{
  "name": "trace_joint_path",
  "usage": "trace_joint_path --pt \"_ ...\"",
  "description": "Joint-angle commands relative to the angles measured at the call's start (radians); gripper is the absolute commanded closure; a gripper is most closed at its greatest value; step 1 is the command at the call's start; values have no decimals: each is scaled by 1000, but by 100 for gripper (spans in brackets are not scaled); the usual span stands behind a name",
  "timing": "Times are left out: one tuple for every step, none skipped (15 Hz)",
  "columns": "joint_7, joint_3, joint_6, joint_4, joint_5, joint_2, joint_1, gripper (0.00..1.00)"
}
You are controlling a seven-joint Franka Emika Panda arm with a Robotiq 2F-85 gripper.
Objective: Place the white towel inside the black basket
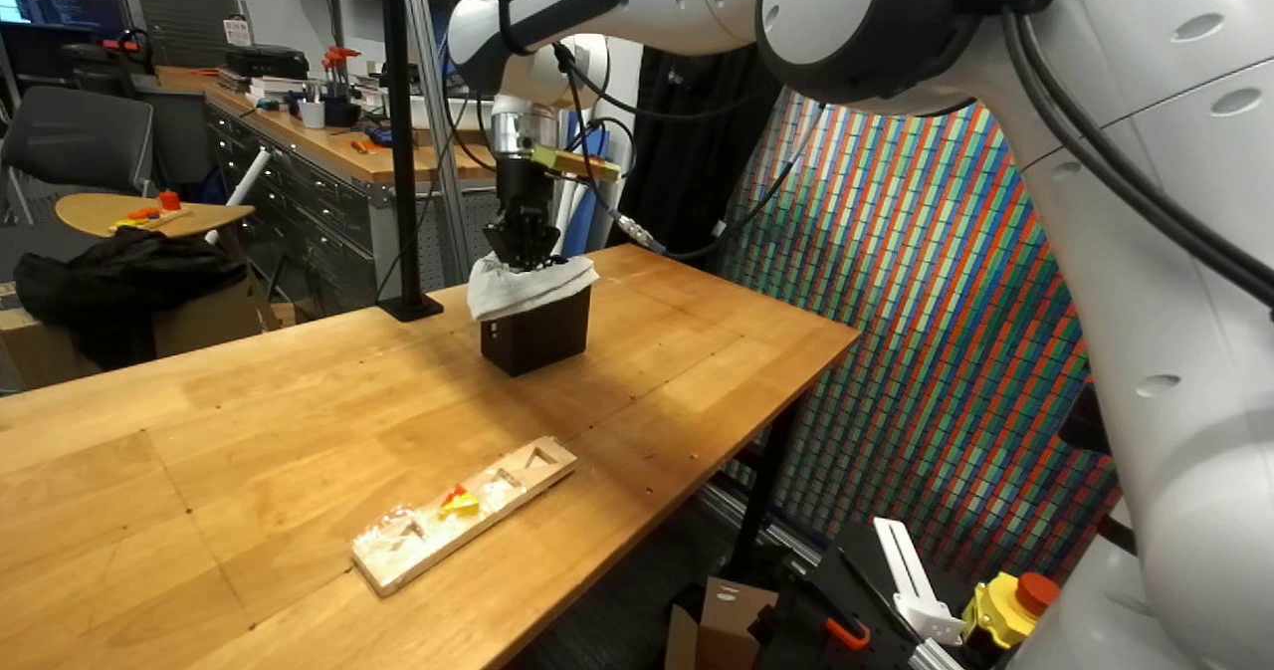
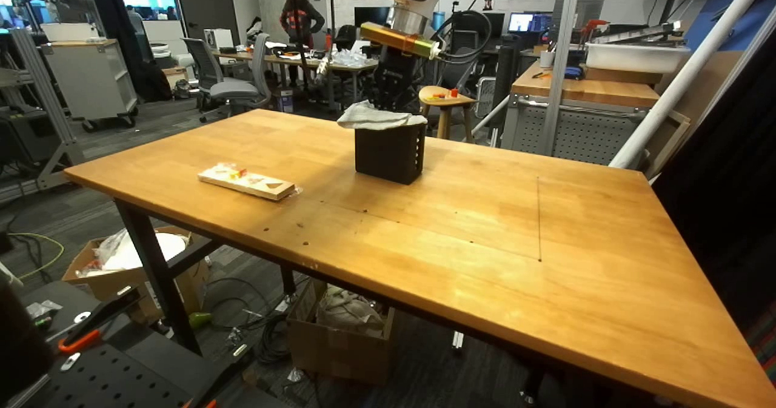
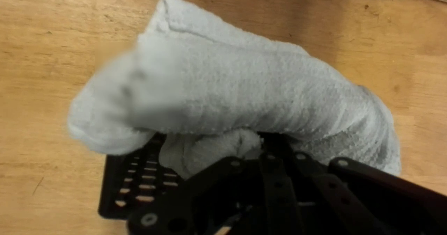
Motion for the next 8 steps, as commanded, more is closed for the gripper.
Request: trace_joint_path --pt "-21 4 49 -88 8 -38 -8 98" --pt "-27 7 53 -97 15 -33 -12 98" --pt "-29 8 57 -108 19 -30 -15 98" --pt "-32 10 62 -116 23 -30 -17 98" --pt "-34 10 64 -125 25 -30 -18 98" --pt "-32 10 67 -134 26 -36 -19 98" --pt "-30 10 70 -141 26 -41 -20 98" --pt "-28 9 75 -149 25 -49 -19 98"
